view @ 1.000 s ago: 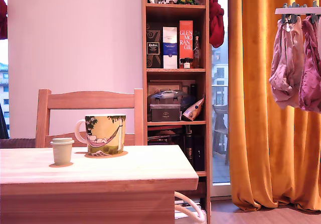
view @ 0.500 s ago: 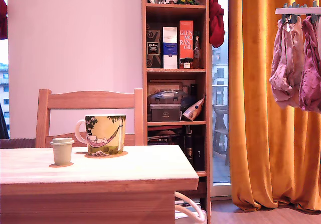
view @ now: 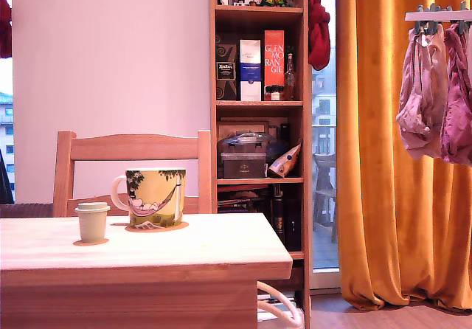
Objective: Pick up the coffee capsules on the table and drop them inside the coffee cup
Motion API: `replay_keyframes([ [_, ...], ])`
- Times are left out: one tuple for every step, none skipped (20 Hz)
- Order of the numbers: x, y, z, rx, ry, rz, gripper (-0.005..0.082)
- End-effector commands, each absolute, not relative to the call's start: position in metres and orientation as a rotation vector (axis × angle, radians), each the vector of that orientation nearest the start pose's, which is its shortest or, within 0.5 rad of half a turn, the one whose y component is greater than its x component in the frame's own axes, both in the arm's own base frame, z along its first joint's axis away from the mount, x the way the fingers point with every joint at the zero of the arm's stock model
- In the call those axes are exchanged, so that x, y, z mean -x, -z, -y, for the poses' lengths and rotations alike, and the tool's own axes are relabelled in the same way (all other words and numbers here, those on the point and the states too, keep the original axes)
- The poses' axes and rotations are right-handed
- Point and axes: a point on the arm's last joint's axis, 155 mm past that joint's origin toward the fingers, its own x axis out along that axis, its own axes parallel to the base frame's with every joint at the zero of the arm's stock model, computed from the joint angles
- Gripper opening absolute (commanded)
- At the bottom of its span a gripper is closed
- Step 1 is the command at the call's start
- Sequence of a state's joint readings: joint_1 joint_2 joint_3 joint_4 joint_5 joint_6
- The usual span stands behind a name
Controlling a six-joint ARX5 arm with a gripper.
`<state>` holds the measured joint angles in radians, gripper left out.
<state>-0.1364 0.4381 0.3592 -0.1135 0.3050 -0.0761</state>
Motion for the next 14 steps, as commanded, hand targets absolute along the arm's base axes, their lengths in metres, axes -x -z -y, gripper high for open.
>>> replay_keyframes([
  [-0.257, -0.200, 0.094, 0.105, 0.439, -0.217, -0.0019],
  [-0.256, -0.195, 0.094, 0.114, 0.440, -0.230, -0.0019],
  [-0.256, -0.190, 0.096, 0.113, 0.441, -0.239, -0.0019],
  [-0.256, -0.185, 0.097, 0.111, 0.445, -0.246, -0.0019],
  [-0.255, -0.179, 0.099, 0.110, 0.449, -0.253, -0.0019],
  [-0.254, -0.173, 0.100, 0.109, 0.451, -0.266, -0.0019],
  [-0.252, -0.167, 0.104, 0.107, 0.464, -0.279, -0.0019],
  [-0.251, -0.164, 0.107, 0.104, 0.474, -0.287, -0.0019],
  [-0.250, -0.161, 0.109, 0.100, 0.476, -0.293, -0.0019],
  [-0.249, -0.157, 0.110, 0.095, 0.473, -0.300, -0.0019],
  [-0.248, -0.153, 0.112, 0.091, 0.480, -0.310, -0.0019],
  [-0.247, -0.145, 0.113, 0.086, 0.476, -0.324, -0.0019],
  [-0.245, -0.136, 0.113, 0.079, 0.470, -0.341, -0.0019],
  [-0.243, -0.128, 0.114, 0.074, 0.472, -0.356, -0.0019],
])
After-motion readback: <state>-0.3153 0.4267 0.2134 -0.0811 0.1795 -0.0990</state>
